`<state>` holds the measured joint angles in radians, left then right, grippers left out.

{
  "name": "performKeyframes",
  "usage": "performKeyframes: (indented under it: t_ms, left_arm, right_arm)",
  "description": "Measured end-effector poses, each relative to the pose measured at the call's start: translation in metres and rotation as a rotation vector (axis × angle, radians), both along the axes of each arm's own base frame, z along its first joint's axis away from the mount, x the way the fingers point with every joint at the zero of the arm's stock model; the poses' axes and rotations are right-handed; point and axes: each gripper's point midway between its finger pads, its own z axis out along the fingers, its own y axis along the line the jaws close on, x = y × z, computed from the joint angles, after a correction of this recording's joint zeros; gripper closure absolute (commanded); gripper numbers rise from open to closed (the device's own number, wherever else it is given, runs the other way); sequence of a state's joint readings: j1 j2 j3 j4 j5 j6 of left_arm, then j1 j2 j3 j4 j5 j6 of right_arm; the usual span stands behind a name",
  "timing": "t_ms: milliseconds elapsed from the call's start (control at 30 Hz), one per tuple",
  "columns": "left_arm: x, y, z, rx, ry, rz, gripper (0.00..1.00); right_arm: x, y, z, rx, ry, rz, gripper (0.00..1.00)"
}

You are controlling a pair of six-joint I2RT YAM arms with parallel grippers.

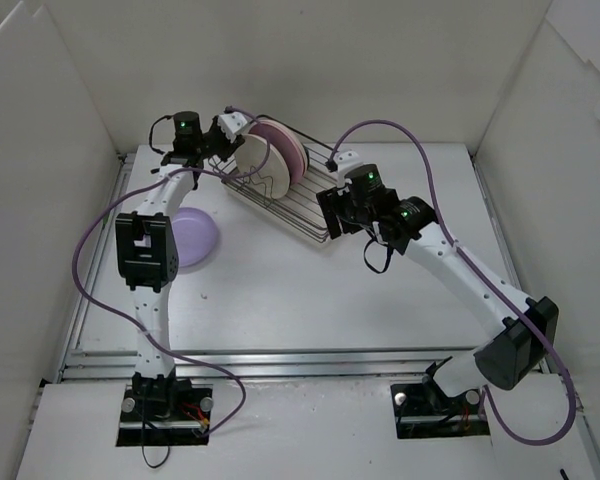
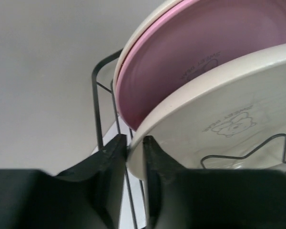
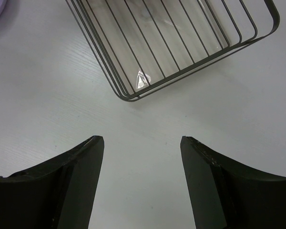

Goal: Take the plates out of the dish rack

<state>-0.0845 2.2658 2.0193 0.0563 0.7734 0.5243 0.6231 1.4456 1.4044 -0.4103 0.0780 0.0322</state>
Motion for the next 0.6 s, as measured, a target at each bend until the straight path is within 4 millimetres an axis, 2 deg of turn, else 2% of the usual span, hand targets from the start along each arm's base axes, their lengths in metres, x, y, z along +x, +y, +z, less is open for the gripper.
performKeyframes:
  t_ms: [167, 300, 600]
  left_arm:
    - [0.002, 0.000, 0.001, 0.017, -0.027, -0.003, 1.00]
    - [-0.003, 0.002, -0.004, 0.030, -0.028, -0.008, 1.00]
    - [-0.010, 0.001, 0.008, 0.043, -0.056, -0.025, 1.00]
  right_arm:
    - [0.001, 0.000, -0.001, -0.007, 0.000, 0.005, 0.33]
    - [0.001, 0.000, -0.002, -0.008, 0.001, 0.005, 0.33]
    - [0.001, 0.000, -0.002, -0.011, 0.002, 0.007, 0.33]
